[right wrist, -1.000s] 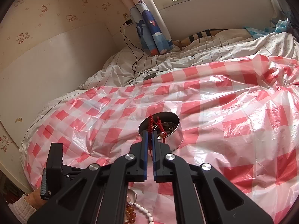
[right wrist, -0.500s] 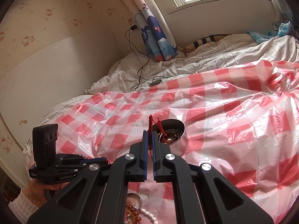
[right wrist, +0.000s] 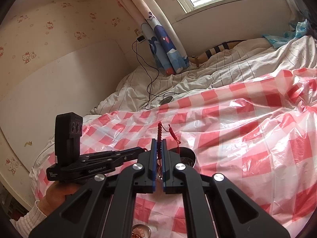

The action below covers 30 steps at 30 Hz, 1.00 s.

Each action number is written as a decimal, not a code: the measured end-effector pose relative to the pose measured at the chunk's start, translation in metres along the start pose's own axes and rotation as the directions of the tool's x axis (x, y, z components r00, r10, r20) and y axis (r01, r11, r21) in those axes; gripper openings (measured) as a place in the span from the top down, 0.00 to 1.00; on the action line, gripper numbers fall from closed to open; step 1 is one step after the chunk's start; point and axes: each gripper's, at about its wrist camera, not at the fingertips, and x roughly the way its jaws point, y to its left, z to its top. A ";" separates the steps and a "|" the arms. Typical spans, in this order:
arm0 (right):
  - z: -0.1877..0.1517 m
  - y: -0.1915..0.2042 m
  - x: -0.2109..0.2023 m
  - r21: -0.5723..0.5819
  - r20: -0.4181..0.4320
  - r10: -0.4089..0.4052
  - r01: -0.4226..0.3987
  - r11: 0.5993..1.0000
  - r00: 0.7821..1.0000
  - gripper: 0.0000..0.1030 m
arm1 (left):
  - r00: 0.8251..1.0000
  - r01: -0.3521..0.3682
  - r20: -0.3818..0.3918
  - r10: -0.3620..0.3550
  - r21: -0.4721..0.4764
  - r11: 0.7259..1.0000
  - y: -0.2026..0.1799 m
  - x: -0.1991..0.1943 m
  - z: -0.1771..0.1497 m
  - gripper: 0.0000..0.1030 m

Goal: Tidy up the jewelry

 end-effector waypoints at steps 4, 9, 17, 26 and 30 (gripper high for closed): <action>0.004 -0.005 0.011 0.002 -0.016 0.004 -0.004 1.000 1.000 0.95 | 1.000 -0.008 -0.013 0.008 -0.011 1.000 0.003 0.018 0.006 0.94; 0.005 -0.012 0.027 0.005 -0.044 0.000 0.000 1.000 0.999 0.95 | 0.999 -0.024 -0.034 0.023 -0.015 1.000 0.007 0.036 0.004 0.94; 0.002 -0.021 0.050 0.013 -0.086 -0.002 0.003 1.000 0.996 0.95 | 0.989 -0.089 -0.116 0.092 0.027 0.996 0.009 0.066 -0.001 0.91; -0.002 -0.016 0.077 0.042 -0.145 0.069 -0.064 0.997 0.987 0.95 | 0.993 -0.119 -0.007 0.119 -0.030 0.992 0.022 0.014 -0.009 0.50; -0.010 -0.012 0.103 0.003 -0.253 -0.016 0.018 1.000 0.967 0.95 | 0.992 -0.126 0.020 0.128 -0.062 0.990 0.030 -0.016 -0.017 0.49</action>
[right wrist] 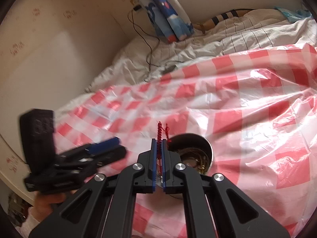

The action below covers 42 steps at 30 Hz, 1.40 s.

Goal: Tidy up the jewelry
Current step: 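Open both grippers over the silver tin to drop the red cords, then move both grippers back to the remaining jewelry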

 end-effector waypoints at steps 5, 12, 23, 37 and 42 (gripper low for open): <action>-0.010 0.000 0.005 -0.085 -0.027 -0.184 0.181 0.980 0.983 0.95 | 1.000 0.004 0.022 -0.003 -0.029 1.000 0.003 -0.031 -0.020 0.46; -0.014 0.002 -0.008 -0.121 -0.001 -0.197 0.196 0.973 0.980 0.67 | 0.999 0.034 0.000 -0.034 -0.072 0.997 0.000 -0.041 -0.056 0.43; -0.005 0.002 0.023 -0.149 -0.023 -0.208 0.202 0.968 0.978 0.66 | 0.998 0.056 -0.022 -0.059 -0.138 0.989 0.017 -0.031 -0.066 0.42; 0.003 -0.008 0.009 0.042 -0.086 -0.037 0.040 0.998 0.996 0.56 | 0.998 0.042 -0.046 -0.047 -0.107 0.993 0.017 -0.030 -0.065 0.37; -0.040 0.003 -0.064 0.005 -0.015 -0.129 0.129 0.992 0.992 0.50 | 0.991 0.081 -0.103 -0.083 -0.023 0.996 0.001 -0.026 -0.070 0.36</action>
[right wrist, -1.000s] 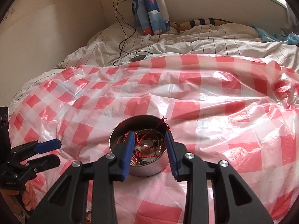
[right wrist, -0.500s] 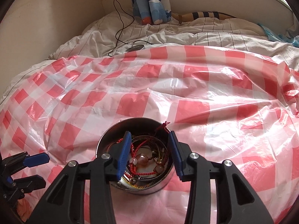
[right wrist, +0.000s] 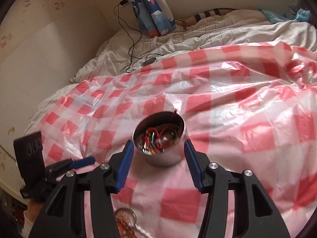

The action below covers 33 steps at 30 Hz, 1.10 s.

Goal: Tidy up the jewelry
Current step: 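Move both grippers back to the remaining jewelry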

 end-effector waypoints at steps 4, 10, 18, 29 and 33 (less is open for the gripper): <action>-0.060 0.006 -0.027 -0.063 -0.028 -0.074 0.072 0.995 0.997 0.50 | 0.999 0.007 -0.042 -0.004 0.070 0.998 -0.013 -0.002 -0.009 0.36; -0.083 0.004 -0.020 -0.054 -0.065 -0.115 0.112 0.992 0.991 0.50 | 0.996 0.057 -0.076 -0.048 0.127 0.990 -0.034 -0.010 -0.051 0.37; -0.085 0.015 -0.019 -0.072 -0.040 -0.108 0.105 0.992 0.993 0.50 | 0.993 0.071 -0.106 -0.046 0.252 0.965 -0.056 -0.014 -0.091 0.42; -0.086 0.026 -0.001 -0.096 -0.034 -0.100 0.096 0.991 0.994 0.47 | 0.985 0.074 -0.167 -0.042 0.188 0.979 -0.054 0.000 -0.098 0.79; -0.087 0.028 0.000 -0.102 -0.027 -0.095 0.092 0.991 0.995 0.46 | 0.986 0.069 -0.160 -0.039 0.183 0.981 -0.050 -0.004 -0.098 0.90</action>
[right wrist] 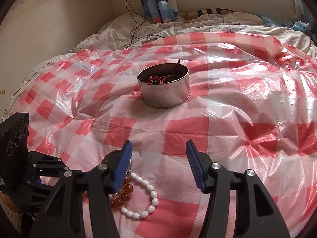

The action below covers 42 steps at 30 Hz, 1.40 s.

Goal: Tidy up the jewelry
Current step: 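Move both grippers back to the remaining jewelry, then grasp the amber bead bracelet with the left gripper while the right gripper grasps the metal bangle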

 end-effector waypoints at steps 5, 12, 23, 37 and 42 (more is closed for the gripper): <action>0.000 0.008 -0.002 -0.035 0.016 0.015 -0.014 0.999 1.000 0.46 | 0.998 -0.036 0.047 0.039 -0.062 0.997 0.025 -0.021 0.001 0.90; -0.007 0.036 0.007 -0.180 -0.011 0.002 -0.004 0.984 1.000 0.48 | 0.997 -0.077 0.023 0.080 -0.119 0.990 0.052 -0.024 -0.002 0.90; -0.018 0.052 0.031 -0.274 -0.096 -0.052 0.024 0.961 0.994 0.85 | 0.998 -0.067 -0.009 0.067 -0.082 0.994 0.042 -0.011 -0.004 0.67; -0.015 0.057 0.019 -0.284 -0.030 -0.050 0.039 0.958 0.998 0.96 | 0.996 -0.081 0.025 0.082 -0.042 0.996 0.035 -0.015 -0.003 0.90; -0.001 0.033 0.000 -0.167 0.055 -0.032 0.041 0.985 0.998 0.96 | 0.989 -0.102 0.104 0.109 -0.065 0.993 0.040 -0.032 0.005 0.90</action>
